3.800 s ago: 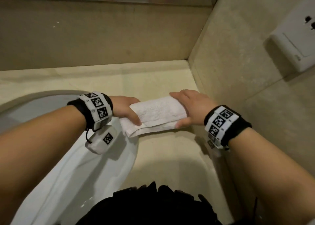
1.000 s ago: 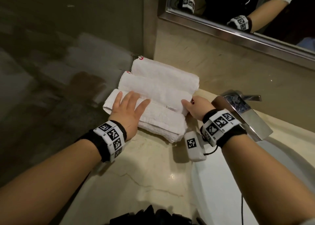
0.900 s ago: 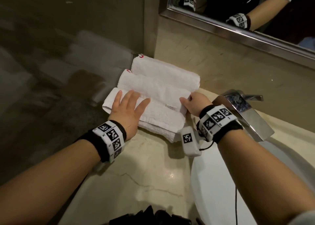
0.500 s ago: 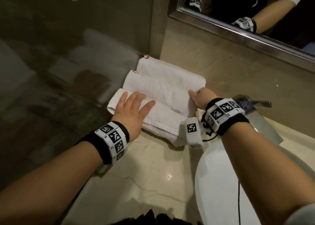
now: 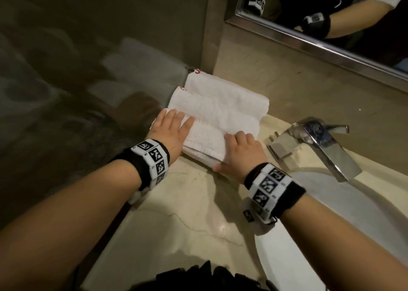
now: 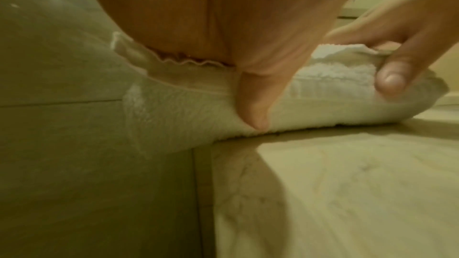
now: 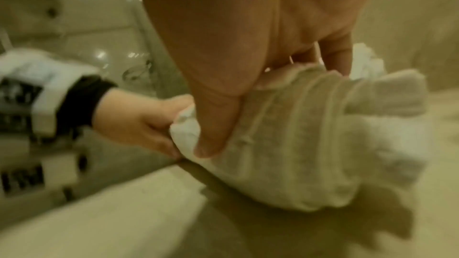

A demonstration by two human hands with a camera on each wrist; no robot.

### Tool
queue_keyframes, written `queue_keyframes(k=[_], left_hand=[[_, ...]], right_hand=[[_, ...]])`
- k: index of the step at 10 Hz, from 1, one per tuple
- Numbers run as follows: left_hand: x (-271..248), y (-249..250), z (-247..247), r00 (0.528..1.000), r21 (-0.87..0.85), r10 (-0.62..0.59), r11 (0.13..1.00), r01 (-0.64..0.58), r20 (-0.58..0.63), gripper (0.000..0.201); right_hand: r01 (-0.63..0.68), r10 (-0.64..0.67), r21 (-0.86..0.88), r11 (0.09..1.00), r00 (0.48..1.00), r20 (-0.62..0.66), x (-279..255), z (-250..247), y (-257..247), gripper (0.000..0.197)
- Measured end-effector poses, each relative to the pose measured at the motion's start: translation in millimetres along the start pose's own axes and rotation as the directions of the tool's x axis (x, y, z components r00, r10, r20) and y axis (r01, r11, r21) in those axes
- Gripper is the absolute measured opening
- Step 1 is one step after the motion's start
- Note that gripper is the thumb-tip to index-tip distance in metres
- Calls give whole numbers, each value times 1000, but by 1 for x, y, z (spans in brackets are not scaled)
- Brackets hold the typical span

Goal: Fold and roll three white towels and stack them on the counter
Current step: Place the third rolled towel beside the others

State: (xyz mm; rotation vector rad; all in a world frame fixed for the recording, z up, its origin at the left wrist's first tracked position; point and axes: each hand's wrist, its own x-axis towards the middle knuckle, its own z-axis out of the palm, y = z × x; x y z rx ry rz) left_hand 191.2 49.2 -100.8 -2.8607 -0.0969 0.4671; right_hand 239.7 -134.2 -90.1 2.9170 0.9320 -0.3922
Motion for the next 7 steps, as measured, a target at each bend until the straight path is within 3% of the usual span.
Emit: queue_keyframes(k=[2, 4, 5, 6, 7], left_hand=[[30, 1, 3, 1000, -9, 21, 1000, -21, 17, 77], [53, 1, 1, 999, 8, -10, 1000, 9, 33, 85], [48, -1, 3, 1000, -3, 1, 1000, -1, -21, 77], [37, -7, -8, 998, -79, 42, 996, -45, -45, 77], [19, -11, -32, 999, -155, 40, 987, -42, -16, 79]], right_hand=[[-28, 27, -9, 1000, 997, -79, 25, 10, 6, 77], [-26, 25, -22, 999, 998, -57, 45, 1, 16, 77], [-26, 26, 14, 1000, 999, -41, 38, -3, 16, 77], [-22, 19, 69, 997, 999, 34, 23, -19, 22, 80], [-52, 29, 283, 958, 996, 84, -5, -45, 40, 83]])
